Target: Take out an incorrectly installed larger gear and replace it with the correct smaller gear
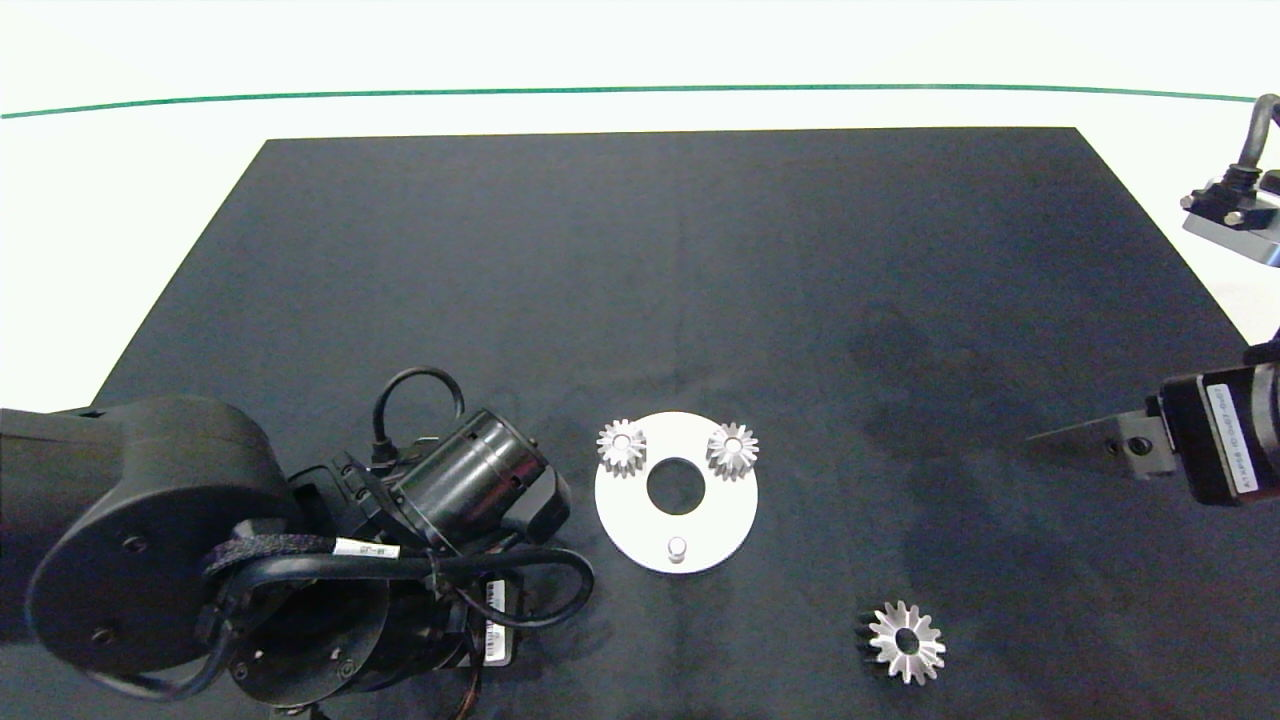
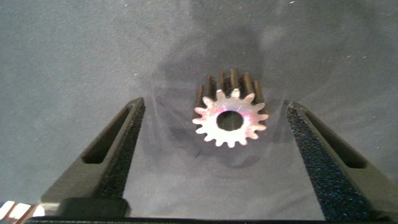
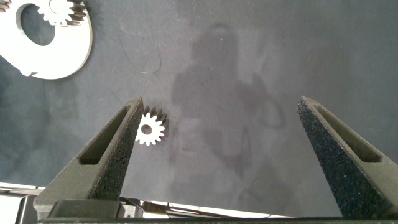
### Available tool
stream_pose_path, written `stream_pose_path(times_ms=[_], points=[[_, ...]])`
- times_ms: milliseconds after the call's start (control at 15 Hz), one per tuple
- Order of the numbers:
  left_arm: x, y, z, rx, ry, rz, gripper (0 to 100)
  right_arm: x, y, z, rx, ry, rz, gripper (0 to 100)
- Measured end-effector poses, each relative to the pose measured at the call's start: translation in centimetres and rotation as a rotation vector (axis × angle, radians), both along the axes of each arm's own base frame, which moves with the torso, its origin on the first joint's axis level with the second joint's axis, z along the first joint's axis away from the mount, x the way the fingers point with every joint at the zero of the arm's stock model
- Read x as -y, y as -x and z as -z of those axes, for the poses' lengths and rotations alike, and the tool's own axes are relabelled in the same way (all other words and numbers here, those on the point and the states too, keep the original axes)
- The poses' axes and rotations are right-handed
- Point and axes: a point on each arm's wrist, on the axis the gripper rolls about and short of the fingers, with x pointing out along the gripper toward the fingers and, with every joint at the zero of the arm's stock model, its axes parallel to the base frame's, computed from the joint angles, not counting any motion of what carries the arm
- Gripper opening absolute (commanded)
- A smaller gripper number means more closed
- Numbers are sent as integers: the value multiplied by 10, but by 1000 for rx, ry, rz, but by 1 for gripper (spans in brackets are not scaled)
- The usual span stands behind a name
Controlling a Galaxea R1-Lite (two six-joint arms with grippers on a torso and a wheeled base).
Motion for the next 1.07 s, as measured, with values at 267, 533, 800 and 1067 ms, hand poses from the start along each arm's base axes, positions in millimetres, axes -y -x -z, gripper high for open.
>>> stream_pose_path(times_ms=[267,533,800,1067], points=[[-1,2,2,-5,-5,4,79,0,0,0,0,-3,-1,100],[0,2,3,-1,-1,5,70,0,0,0,-2,-6,-4,100],[0,2,2,0,-1,5,62,0,0,0,-3,-6,-4,100],[1,1,4,13,13,6,55,0,0,0,-5,-7,-4,100]])
